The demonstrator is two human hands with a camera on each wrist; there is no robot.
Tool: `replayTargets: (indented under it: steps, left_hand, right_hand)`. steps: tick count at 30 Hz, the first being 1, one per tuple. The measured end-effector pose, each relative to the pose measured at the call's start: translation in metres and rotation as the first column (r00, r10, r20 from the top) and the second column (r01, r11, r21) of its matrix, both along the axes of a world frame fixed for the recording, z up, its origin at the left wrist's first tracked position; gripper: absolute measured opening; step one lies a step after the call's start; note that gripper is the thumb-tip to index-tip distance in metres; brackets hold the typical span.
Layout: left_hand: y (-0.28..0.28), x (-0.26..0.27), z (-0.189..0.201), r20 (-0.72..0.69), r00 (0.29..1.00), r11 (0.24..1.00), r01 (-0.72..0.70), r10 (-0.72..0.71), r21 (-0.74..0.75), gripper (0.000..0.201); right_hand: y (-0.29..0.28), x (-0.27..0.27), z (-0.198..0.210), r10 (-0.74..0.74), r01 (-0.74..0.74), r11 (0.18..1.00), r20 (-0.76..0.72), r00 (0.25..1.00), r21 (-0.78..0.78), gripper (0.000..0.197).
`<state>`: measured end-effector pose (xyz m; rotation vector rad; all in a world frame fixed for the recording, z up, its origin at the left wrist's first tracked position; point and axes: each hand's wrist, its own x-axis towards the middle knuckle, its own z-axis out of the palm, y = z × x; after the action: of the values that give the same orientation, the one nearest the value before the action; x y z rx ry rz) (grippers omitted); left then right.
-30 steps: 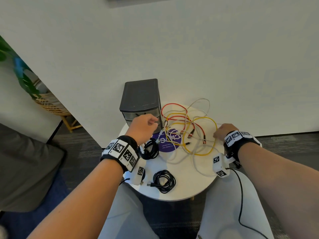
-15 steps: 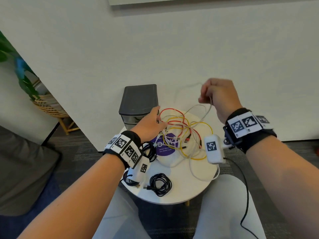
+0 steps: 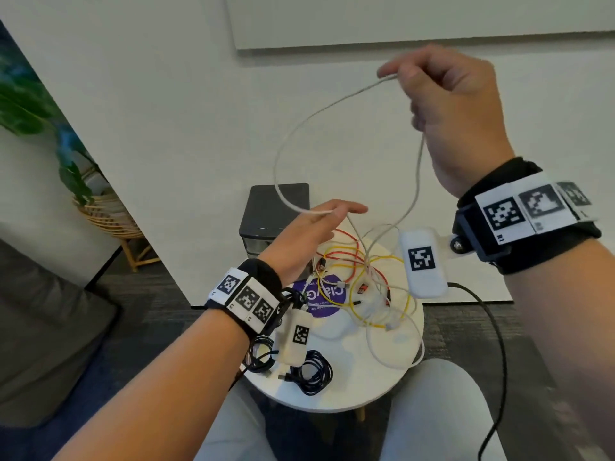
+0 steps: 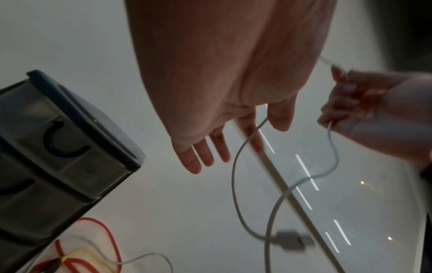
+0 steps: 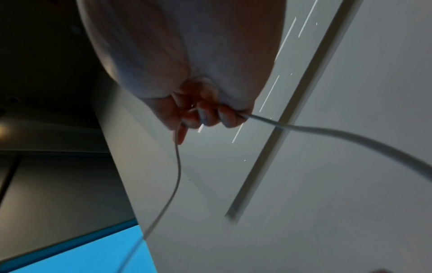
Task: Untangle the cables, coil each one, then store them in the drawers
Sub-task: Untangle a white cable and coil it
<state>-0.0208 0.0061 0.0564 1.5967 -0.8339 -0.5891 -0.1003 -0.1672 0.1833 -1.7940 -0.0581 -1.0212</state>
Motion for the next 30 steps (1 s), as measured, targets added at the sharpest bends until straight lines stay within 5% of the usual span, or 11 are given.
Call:
replayTargets:
  steps: [3, 6, 8, 11, 13, 17, 20, 24, 27, 30]
  left_hand:
    - [0.002, -0.002, 0.005, -0.012, 0.998, 0.997, -0.063, 0.063, -0.049, 0.042]
    - [0.011, 0.000, 0.007, -0.310, 0.950, 0.978, -0.101, 0.040, -0.184, 0.042]
    - [0.016, -0.006, 0.017, -0.461, 0.887, 0.974, -0.082, -0.026, -0.213, 0.042]
    - [0.014, -0.017, 0.036, -0.436, 0.895, 0.987, 0.026, -0.095, -0.161, 0.038]
    - [0.011, -0.025, 0.048, -0.396, 0.903, 0.981, 0.110, -0.167, -0.162, 0.036]
    - [0.004, -0.032, 0.064, -0.309, 0.925, 0.974, 0.191, -0.220, -0.124, 0.034]
    - [0.000, -0.032, 0.066, -0.240, 0.955, 0.983, 0.156, -0.175, -0.097, 0.031]
    - [0.011, -0.016, 0.066, -0.290, 0.951, 0.980, 0.054, -0.110, -0.193, 0.027]
    - [0.026, -0.006, 0.070, -0.286, 0.953, 0.980, 0.043, -0.099, -0.196, 0.028]
    - [0.030, -0.002, 0.073, -0.167, 0.984, 0.991, 0.047, -0.068, -0.126, 0.026]
  right_hand:
    - [-0.029, -0.001, -0.012, -0.264, 0.262, 0.960, 0.009, 0.965, 0.100, 0.023]
    - [-0.060, -0.007, -0.026, -0.448, 0.435, 0.878, 0.021, 0.894, 0.201, 0.028]
    - [-0.070, -0.009, -0.042, -0.509, 0.514, 0.856, -0.082, 0.857, 0.054, 0.027]
    - [-0.068, -0.013, -0.075, -0.440, 0.293, 0.892, -0.511, 0.738, -0.344, 0.019]
    - [-0.057, -0.017, -0.086, -0.400, 0.131, 0.895, -0.633, 0.663, -0.427, 0.019]
    - [-0.016, -0.020, -0.060, -0.059, -0.059, 0.970, -0.466, 0.883, -0.236, 0.065]
    - [0.012, -0.020, -0.035, 0.134, -0.197, 0.963, -0.309, 0.942, -0.183, 0.070]
    - [0.010, -0.021, -0.034, -0.118, 0.035, 0.963, -0.301, 0.946, -0.266, 0.029]
    - [-0.010, -0.026, -0.045, -0.268, 0.164, 0.951, -0.437, 0.859, -0.261, 0.019]
    - [-0.013, -0.034, -0.043, -0.278, 0.141, 0.945, -0.497, 0.822, -0.295, 0.018]
